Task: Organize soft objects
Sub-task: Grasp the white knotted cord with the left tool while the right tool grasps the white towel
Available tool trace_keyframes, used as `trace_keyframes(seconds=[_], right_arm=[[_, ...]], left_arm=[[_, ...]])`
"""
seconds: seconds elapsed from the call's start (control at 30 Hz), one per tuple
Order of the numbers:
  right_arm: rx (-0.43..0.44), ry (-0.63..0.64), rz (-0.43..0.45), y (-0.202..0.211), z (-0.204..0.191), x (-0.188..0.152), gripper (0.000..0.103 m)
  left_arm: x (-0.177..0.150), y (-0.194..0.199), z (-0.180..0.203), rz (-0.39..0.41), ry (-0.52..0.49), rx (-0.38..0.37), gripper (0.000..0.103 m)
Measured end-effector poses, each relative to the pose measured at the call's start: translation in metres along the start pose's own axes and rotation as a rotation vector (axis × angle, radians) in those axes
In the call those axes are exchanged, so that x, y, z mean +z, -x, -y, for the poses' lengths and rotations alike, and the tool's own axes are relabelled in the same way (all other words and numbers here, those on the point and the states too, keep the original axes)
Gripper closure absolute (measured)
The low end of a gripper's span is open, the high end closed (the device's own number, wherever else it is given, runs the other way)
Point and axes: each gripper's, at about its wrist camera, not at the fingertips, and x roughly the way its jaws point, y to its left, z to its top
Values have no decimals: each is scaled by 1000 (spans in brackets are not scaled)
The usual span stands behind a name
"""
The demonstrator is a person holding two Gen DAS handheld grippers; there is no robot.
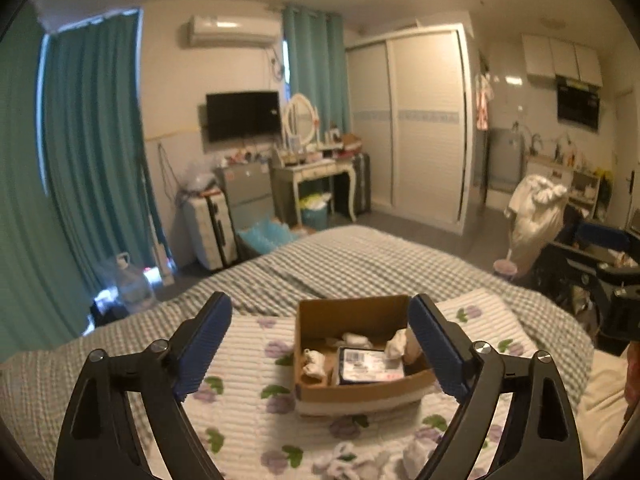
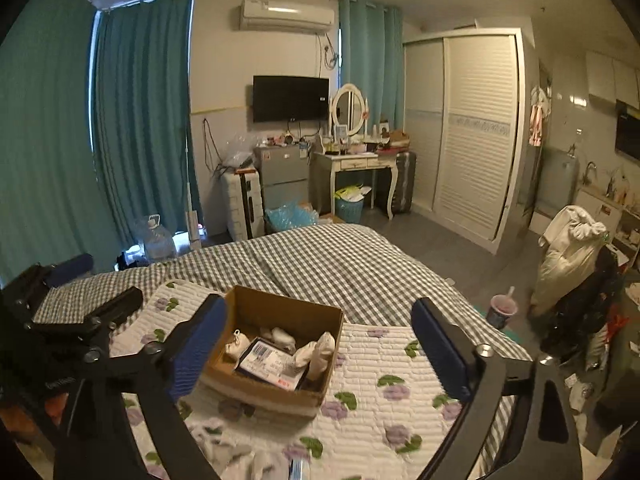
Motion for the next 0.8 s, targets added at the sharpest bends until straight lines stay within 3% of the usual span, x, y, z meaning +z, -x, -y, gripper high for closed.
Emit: trace_keyframes(seconds=[0.17, 0.33, 0.47, 0.6, 0.67, 0.8], right_arm=[[14, 34, -15, 44, -18, -32, 2], [31, 30, -76, 44, -31, -83, 2], [53, 22, -151, 13, -43, -135, 2], [79, 3, -229, -27, -54, -180, 2], [125, -4, -291, -52, -60, -203, 17], [103, 0, -378, -92, -65, -230, 24]], left_arm=[[-20, 34, -8, -8, 10, 9, 12], [-67, 41, -13, -28, -35, 32, 12], [-110, 23, -16, -94, -49, 44, 12], [-150, -5, -14, -171, -29, 5, 12], [-169, -11, -12, -196, -26, -18, 12], [-192, -39, -6, -252, -44, -32, 12]])
